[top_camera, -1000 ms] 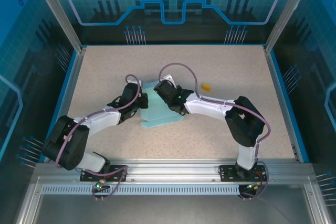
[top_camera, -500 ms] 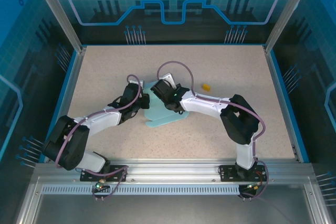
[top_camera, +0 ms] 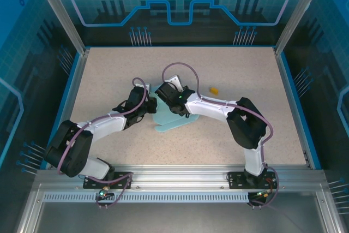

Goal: Fold the paper box

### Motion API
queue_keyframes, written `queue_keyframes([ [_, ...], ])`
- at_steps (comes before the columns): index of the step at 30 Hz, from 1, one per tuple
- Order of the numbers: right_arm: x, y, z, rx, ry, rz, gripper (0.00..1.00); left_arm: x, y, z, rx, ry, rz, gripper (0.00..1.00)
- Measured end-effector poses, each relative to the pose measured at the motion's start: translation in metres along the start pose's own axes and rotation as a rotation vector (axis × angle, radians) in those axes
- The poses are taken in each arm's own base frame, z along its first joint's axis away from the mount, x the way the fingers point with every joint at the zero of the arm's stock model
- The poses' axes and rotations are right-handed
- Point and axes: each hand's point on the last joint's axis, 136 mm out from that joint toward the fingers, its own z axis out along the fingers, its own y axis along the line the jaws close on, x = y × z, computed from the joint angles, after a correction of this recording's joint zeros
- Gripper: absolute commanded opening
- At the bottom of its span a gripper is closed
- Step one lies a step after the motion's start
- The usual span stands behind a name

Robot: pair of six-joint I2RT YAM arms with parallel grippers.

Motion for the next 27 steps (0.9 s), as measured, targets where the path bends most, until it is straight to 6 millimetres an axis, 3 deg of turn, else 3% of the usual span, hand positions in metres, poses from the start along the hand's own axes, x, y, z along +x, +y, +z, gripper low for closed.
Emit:
queue_keyframes([
  [16,0.005,-0.007,-0.015,-0.176,0.004,0.055,0.30,-0.003,-0.002,-0.002,0.007,-0.009,0.001,0.12],
  [27,0.009,-0.012,-0.020,-0.288,0.012,0.151,0.49,-0.002,-0.004,-0.002,0.014,-0.006,0.004,0.12],
])
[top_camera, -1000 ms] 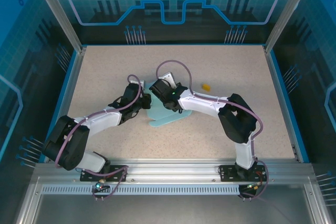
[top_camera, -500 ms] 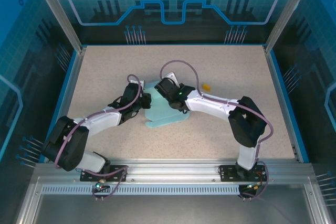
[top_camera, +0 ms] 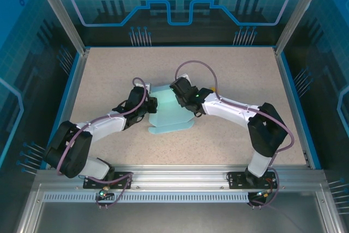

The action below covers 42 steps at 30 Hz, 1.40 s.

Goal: Fold the paper box

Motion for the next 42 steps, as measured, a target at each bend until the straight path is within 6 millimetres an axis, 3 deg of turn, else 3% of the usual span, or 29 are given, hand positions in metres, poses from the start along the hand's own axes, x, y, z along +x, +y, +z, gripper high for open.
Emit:
queue_keyframes([
  [5,0.000,0.004,-0.004,-0.046,-0.004,0.037,0.61,0.004,0.002,0.000,-0.007,0.015,0.001,0.12],
  [13,0.002,0.016,-0.017,-0.162,-0.016,0.115,0.65,0.007,0.004,0.000,-0.015,0.031,0.001,0.12],
  [21,0.001,0.016,-0.019,-0.122,-0.032,0.137,0.46,0.007,0.003,0.000,-0.017,0.034,0.001,0.12],
  [30,0.008,0.018,0.000,0.011,-0.015,0.084,0.29,0.007,0.003,0.000,-0.017,0.036,0.001,0.12],
  [42,0.006,0.015,0.001,0.050,-0.030,0.080,0.21,0.007,0.002,0.000,-0.012,0.037,0.002,0.12],
])
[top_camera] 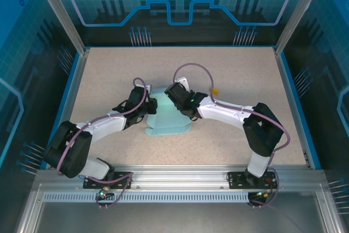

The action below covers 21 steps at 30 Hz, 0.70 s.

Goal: Fold the paper box

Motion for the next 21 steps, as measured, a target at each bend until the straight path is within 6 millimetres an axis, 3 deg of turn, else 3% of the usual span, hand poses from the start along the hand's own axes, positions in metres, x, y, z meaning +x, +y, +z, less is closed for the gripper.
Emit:
queue_keyframes([
  [15,-0.0030,-0.0095,0.0050,0.093,-0.018,-0.015,0.15,-0.0010,-0.0061,-0.0003,0.023,-0.001,0.004,0.12],
  [21,-0.0039,-0.0088,0.0073,0.107,-0.009,-0.028,0.22,-0.0010,-0.0058,-0.0003,0.021,-0.002,0.004,0.12],
])
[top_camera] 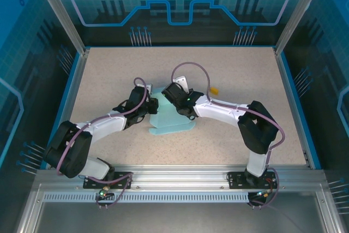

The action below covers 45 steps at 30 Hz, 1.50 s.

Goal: Fold the paper box

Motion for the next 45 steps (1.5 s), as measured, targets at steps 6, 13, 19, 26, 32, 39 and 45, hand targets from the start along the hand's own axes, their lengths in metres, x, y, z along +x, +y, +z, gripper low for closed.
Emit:
queue_keyframes([
  [6,0.003,0.004,0.000,-0.029,0.015,-0.033,0.44,0.001,0.005,0.000,-0.024,0.002,0.000,0.12],
  [13,0.005,0.013,-0.011,-0.113,0.034,-0.056,0.62,0.003,0.009,0.000,-0.045,0.013,0.005,0.12],
  [19,-0.008,0.016,-0.037,-0.216,0.001,-0.050,0.66,0.003,0.015,-0.001,-0.063,0.026,0.014,0.12],
  [26,-0.027,0.010,-0.070,-0.312,-0.070,-0.057,0.68,0.005,0.029,-0.003,-0.104,0.088,0.033,0.13],
  [32,-0.040,-0.009,-0.086,-0.333,-0.129,-0.037,0.68,-0.003,0.016,0.003,-0.079,0.202,0.082,0.13],
  [39,-0.012,-0.058,-0.060,-0.280,-0.074,0.025,0.68,0.006,0.008,0.001,-0.065,0.359,0.117,0.13],
  [45,0.010,-0.096,-0.050,-0.284,-0.052,0.119,0.68,0.013,0.009,-0.004,-0.086,0.489,0.157,0.14],
])
